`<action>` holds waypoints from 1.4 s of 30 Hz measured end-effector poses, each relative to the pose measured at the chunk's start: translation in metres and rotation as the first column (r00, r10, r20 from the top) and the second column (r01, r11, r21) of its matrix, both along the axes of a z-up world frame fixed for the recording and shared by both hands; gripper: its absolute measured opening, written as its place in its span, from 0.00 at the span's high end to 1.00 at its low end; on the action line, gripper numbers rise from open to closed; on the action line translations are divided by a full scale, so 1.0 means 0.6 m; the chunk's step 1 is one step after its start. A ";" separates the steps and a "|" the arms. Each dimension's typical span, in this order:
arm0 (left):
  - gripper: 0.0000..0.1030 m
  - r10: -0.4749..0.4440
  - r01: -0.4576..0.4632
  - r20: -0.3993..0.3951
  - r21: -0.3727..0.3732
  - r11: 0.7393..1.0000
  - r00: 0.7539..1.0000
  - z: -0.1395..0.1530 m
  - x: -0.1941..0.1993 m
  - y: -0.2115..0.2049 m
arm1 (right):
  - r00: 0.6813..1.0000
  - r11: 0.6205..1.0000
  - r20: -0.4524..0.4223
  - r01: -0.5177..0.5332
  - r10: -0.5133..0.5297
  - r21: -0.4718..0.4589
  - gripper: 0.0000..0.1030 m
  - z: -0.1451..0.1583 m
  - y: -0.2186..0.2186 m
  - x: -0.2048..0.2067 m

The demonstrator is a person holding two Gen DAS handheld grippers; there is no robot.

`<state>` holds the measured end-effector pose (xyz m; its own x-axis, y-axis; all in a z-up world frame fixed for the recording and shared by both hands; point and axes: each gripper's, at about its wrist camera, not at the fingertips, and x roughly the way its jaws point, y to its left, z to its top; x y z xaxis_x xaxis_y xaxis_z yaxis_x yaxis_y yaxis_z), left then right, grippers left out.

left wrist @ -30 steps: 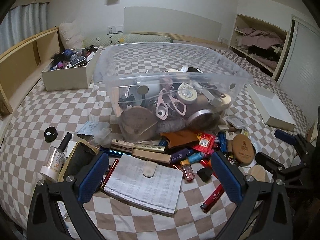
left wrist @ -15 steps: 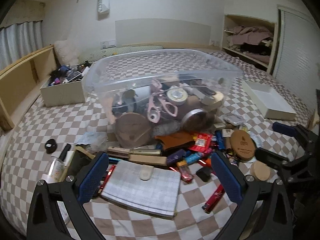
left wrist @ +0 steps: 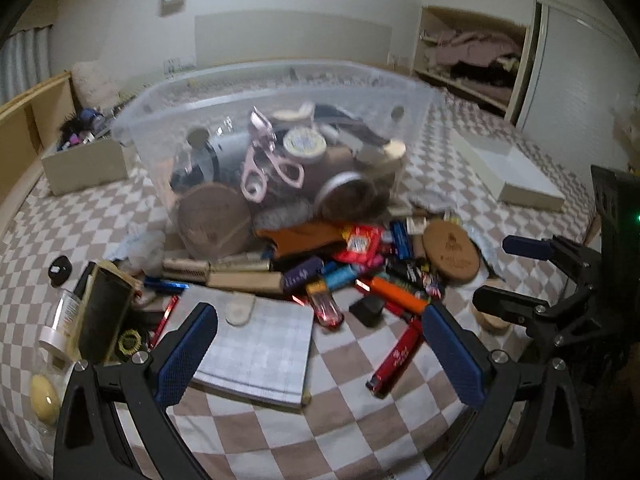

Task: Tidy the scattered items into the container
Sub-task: 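Lower the right gripper onto a red lighter and close it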

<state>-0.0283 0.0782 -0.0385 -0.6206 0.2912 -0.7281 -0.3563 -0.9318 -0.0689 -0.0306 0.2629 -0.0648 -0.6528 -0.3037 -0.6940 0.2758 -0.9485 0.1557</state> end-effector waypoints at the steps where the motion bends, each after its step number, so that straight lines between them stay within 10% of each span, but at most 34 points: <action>1: 0.00 -0.007 0.008 0.010 -0.009 1.000 1.000 -0.006 0.000 0.002 | 1.000 1.000 0.018 -0.011 0.011 0.003 0.00 -0.006 -0.001 -0.001; 15: 0.00 -0.069 0.076 0.158 -0.040 0.996 0.985 -0.054 0.002 0.025 | 0.984 0.998 0.176 -0.003 -0.009 0.068 0.00 -0.072 -0.009 -0.001; 29: 0.13 -0.149 0.167 0.187 -0.082 0.982 0.971 -0.080 0.009 0.060 | 0.967 0.987 0.247 -0.094 0.060 0.128 0.61 -0.131 -0.035 0.003; 42: 0.33 -0.203 0.228 0.259 -0.070 0.971 0.944 -0.111 0.001 0.093 | 0.967 0.977 0.239 -0.128 0.085 0.172 0.66 -0.141 -0.052 -0.011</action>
